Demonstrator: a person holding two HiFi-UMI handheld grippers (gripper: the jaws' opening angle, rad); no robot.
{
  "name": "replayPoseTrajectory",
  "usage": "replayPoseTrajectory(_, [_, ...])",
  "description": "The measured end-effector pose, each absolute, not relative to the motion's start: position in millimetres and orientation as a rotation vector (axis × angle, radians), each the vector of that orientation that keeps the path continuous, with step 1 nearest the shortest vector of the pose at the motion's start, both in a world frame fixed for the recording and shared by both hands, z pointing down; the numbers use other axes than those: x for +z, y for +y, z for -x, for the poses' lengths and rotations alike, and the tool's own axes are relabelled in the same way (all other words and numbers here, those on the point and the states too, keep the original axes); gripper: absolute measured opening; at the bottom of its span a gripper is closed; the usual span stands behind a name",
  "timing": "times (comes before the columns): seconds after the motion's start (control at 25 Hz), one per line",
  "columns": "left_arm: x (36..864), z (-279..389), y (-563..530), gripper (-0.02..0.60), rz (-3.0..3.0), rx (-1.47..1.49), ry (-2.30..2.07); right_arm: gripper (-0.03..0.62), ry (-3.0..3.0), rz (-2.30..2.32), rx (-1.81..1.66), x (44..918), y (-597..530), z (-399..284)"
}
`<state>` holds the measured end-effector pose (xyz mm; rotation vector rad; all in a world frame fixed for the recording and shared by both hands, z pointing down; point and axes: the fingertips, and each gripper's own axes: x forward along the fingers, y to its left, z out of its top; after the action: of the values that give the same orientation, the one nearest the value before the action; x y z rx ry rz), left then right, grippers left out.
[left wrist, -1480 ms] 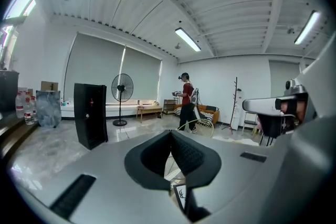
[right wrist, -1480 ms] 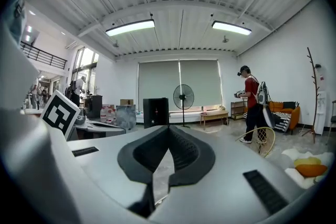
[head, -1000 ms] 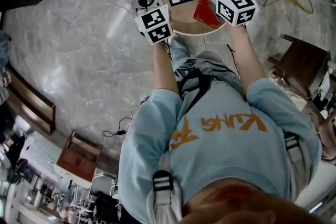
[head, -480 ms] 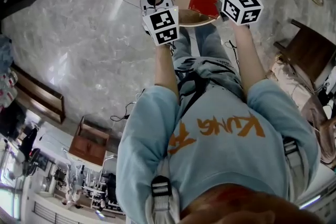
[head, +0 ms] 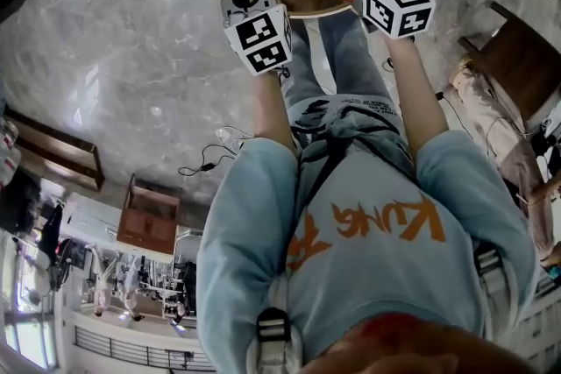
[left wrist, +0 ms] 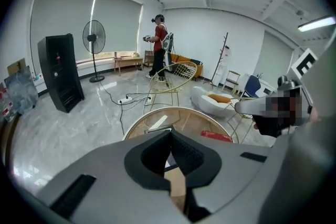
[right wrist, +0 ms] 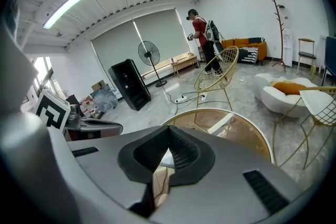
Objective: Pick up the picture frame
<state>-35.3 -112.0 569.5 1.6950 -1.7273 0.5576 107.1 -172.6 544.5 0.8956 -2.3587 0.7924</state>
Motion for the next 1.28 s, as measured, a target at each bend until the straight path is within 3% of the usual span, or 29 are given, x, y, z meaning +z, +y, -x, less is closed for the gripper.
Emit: replayPoseTrajectory(1.28, [794.4, 65.1, -131.5, 0.017, -1.607, 0.499, -1.644, -0.002, -2.233, -0.703, 0.854, 783.9, -175.6, -76.5])
